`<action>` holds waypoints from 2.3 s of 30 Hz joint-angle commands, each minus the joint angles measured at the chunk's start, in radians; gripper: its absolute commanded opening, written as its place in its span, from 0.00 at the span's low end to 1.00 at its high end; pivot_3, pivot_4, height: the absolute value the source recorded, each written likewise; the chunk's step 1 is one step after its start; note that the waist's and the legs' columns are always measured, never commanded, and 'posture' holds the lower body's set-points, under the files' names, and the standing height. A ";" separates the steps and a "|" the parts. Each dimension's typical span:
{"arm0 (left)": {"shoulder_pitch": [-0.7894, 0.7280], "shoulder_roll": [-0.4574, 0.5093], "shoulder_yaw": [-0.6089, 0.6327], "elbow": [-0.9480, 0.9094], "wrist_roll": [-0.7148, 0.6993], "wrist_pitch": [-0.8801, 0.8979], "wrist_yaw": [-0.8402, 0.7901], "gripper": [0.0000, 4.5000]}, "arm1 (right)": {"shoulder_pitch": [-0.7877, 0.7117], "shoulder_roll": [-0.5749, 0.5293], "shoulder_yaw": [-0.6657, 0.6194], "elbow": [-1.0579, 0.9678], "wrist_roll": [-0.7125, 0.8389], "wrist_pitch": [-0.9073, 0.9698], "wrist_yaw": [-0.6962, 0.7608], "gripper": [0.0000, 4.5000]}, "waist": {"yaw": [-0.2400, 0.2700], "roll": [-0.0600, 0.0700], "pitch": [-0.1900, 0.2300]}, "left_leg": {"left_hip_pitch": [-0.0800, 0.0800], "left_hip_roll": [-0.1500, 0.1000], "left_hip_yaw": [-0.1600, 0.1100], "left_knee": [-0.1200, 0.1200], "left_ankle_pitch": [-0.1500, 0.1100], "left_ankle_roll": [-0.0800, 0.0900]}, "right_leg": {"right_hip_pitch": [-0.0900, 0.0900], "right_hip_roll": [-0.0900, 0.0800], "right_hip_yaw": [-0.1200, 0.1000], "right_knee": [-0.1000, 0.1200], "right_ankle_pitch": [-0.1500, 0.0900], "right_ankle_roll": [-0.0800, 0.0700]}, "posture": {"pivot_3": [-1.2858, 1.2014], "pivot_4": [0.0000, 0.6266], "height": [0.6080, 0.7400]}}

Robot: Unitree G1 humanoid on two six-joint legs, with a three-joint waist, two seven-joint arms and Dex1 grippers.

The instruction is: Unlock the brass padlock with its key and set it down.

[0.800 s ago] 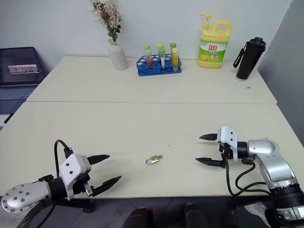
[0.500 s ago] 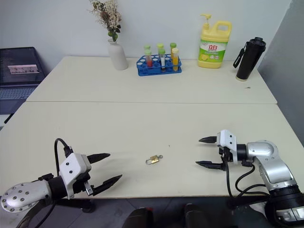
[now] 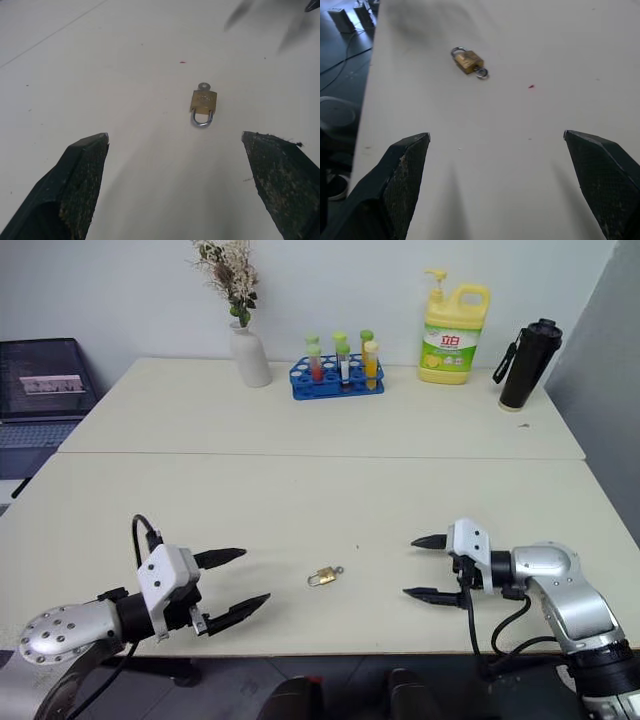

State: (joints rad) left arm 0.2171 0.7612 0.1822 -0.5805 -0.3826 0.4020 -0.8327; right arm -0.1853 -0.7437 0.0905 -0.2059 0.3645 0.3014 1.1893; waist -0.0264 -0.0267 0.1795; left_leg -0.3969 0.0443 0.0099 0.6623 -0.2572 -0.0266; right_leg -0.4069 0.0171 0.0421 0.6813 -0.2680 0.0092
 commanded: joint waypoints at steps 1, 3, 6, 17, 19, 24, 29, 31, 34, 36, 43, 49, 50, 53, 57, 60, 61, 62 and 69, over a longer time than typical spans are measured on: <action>-0.026 0.024 -0.087 0.016 0.059 -0.019 -0.016 0.99 | 0.010 -0.020 -0.018 -0.100 0.033 0.076 -0.034 1.00 | -0.001 0.000 0.000 | 0.000 0.000 0.000 0.000 0.000 0.000 | 0.000 0.000 0.000 0.000 0.000 0.000 | 0.52 0.24 1.00; -0.115 -0.013 -0.197 0.080 0.118 -0.018 0.000 0.99 | 0.013 -0.021 -0.016 -0.154 0.025 0.147 -0.092 1.00 | -0.001 0.001 0.000 | 0.000 0.000 0.000 0.000 0.000 0.000 | 0.000 0.000 0.000 0.000 0.000 0.000 | 0.52 0.24 1.00; -0.236 -0.098 -0.326 0.174 0.185 -0.001 0.041 0.99 | 0.005 0.008 -0.018 -0.225 0.066 0.318 -0.196 1.00 | 0.003 0.000 -0.001 | 0.000 -0.001 0.000 0.001 0.000 0.000 | 0.000 0.001 -0.001 0.000 0.000 0.000 | 0.52 0.24 1.00; -0.369 -0.228 -0.447 0.337 0.288 -0.043 0.083 0.99 | -0.016 0.013 0.006 -0.281 0.066 0.403 -0.275 1.00 | -0.002 -0.001 -0.001 | -0.001 -0.001 -0.002 0.001 0.000 0.000 | 0.000 0.001 -0.001 0.000 0.000 0.001 | 0.52 0.24 1.00; -0.369 -0.232 -0.448 0.334 0.288 -0.030 0.086 0.99 | -0.017 0.013 0.003 -0.292 0.074 0.412 -0.279 1.00 | -0.002 -0.001 -0.001 | -0.001 -0.001 -0.001 0.001 0.000 0.000 | 0.000 0.001 0.000 0.000 0.000 0.001 | 0.52 0.24 1.00; -0.337 -0.187 -0.429 0.289 0.254 0.040 0.047 0.99 | -0.014 0.015 0.000 -0.315 0.087 0.433 -0.290 1.00 | -0.002 -0.001 -0.001 | -0.001 -0.001 -0.001 0.000 0.000 0.000 | 0.000 0.001 0.000 0.000 0.000 0.001 | 0.52 0.24 1.00; -0.327 -0.152 -0.426 0.277 0.242 0.064 0.025 0.99 | -0.015 0.015 0.002 -0.322 0.096 0.442 -0.298 1.00 | -0.003 -0.001 -0.001 | 0.000 0.000 -0.001 0.000 0.000 0.000 | 0.000 0.001 0.000 0.000 0.000 0.001 | 0.52 0.24 1.00; -0.326 -0.147 -0.422 0.272 0.223 0.084 0.013 0.99 | -0.019 0.015 0.004 -0.320 0.099 0.444 -0.301 1.00 | -0.003 -0.001 -0.001 | 0.000 0.000 -0.001 0.000 0.000 0.000 | 0.000 0.001 0.000 0.000 0.000 0.001 | 0.52 0.24 1.00; -0.333 -0.154 -0.427 0.282 0.225 0.087 0.021 0.99 | -0.023 0.014 0.005 -0.316 0.100 0.442 -0.302 1.00 | -0.003 -0.001 -0.001 | 0.000 -0.001 -0.002 0.000 0.000 0.000 | 0.000 0.001 0.000 0.000 0.000 0.001 | 0.52 0.24 1.00; -0.338 -0.161 -0.434 0.290 0.228 0.091 0.024 0.99 | -0.026 0.015 0.007 -0.313 0.099 0.442 -0.303 1.00 | -0.003 -0.001 -0.001 | 0.000 -0.001 -0.001 0.000 0.000 0.000 | 0.000 0.001 0.000 0.000 0.000 0.001 | 0.52 0.24 1.00; -0.351 -0.172 -0.472 0.304 0.252 0.101 0.029 0.66 | -0.027 0.013 0.006 -0.320 0.104 0.446 -0.303 1.00 | -0.002 -0.001 -0.002 | 0.000 -0.001 -0.002 0.000 0.000 0.000 | 0.001 0.001 0.000 0.000 0.000 0.001 | 0.52 0.24 1.00; -0.366 -0.161 -0.488 0.333 0.275 0.092 0.035 0.24 | -0.029 0.011 0.004 -0.322 0.106 0.446 -0.303 1.00 | -0.002 -0.001 -0.002 | 0.000 -0.001 -0.002 0.000 0.000 0.000 | 0.001 0.001 0.000 0.000 0.000 0.001 | 0.52 0.24 1.00; -0.367 -0.161 -0.490 0.335 0.275 0.091 0.033 0.21 | -0.029 0.011 0.004 -0.322 0.106 0.446 -0.304 1.00 | -0.002 -0.001 -0.002 | 0.000 -0.001 -0.002 0.000 0.000 0.000 | 0.001 0.001 0.000 0.000 0.000 0.001 | 0.52 0.24 1.00; -0.363 -0.158 -0.491 0.328 0.269 0.082 0.022 0.21 | -0.019 0.013 -0.004 -0.330 0.115 0.436 -0.297 1.00 | -0.002 -0.001 -0.002 | 0.000 -0.001 -0.002 0.000 0.000 0.000 | 0.002 0.001 0.000 0.000 0.000 0.001 | 0.52 0.24 1.00; -0.359 -0.149 -0.490 0.324 0.265 0.059 0.002 0.21 | -0.013 0.016 -0.007 -0.335 0.121 0.421 -0.293 1.00 | -0.002 -0.001 -0.002 | 0.000 -0.001 -0.002 0.000 0.000 0.000 | 0.002 0.001 0.000 0.000 0.000 0.001 | 0.52 0.24 1.00; -0.370 -0.136 -0.458 0.300 0.238 -0.100 -0.063 0.21 | 0.017 0.016 -0.018 -0.329 0.105 0.351 -0.284 1.00 | -0.002 -0.001 -0.002 | 0.000 -0.001 -0.002 0.000 0.000 0.000 | 0.001 0.001 0.000 0.000 0.000 0.001 | 0.52 0.24 1.00; -0.378 -0.130 -0.453 0.297 0.234 -0.168 -0.091 0.21 | 0.027 0.017 -0.031 -0.324 0.109 0.341 -0.288 1.00 | -0.002 -0.001 -0.002 | 0.000 -0.001 -0.002 0.000 0.000 0.000 | 0.001 0.001 -0.001 -0.001 0.000 0.001 | 0.52 0.24 1.00; -0.393 -0.124 -0.451 0.301 0.239 -0.220 -0.110 0.21 | 0.034 0.018 -0.051 -0.317 0.114 0.326 -0.292 1.00 | -0.002 -0.001 -0.002 | -0.001 -0.001 -0.001 0.000 0.000 0.000 | 0.000 0.001 0.000 -0.001 0.000 0.001 | 0.52 0.24 1.00; -0.538 -0.141 -0.456 0.424 0.353 -0.645 -0.119 0.21 | 0.063 0.011 -0.126 -0.306 0.138 0.290 -0.291 1.00 | 0.004 -0.001 -0.002 | -0.001 -0.002 -0.001 0.001 0.000 0.000 | 0.001 0.001 0.000 -0.001 0.000 0.001 | 0.52 0.24 1.00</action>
State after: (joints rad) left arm -0.3066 0.6240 -0.2789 -0.1653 -0.0497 -0.1585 -0.9530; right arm -0.1264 -0.7273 -0.0050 -0.4955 0.4806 0.6112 0.8910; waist -0.0222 -0.0278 0.1777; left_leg -0.3981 0.0422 0.0091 0.6628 -0.2571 -0.0264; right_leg -0.4062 0.0182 0.0420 0.6805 -0.2675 0.0103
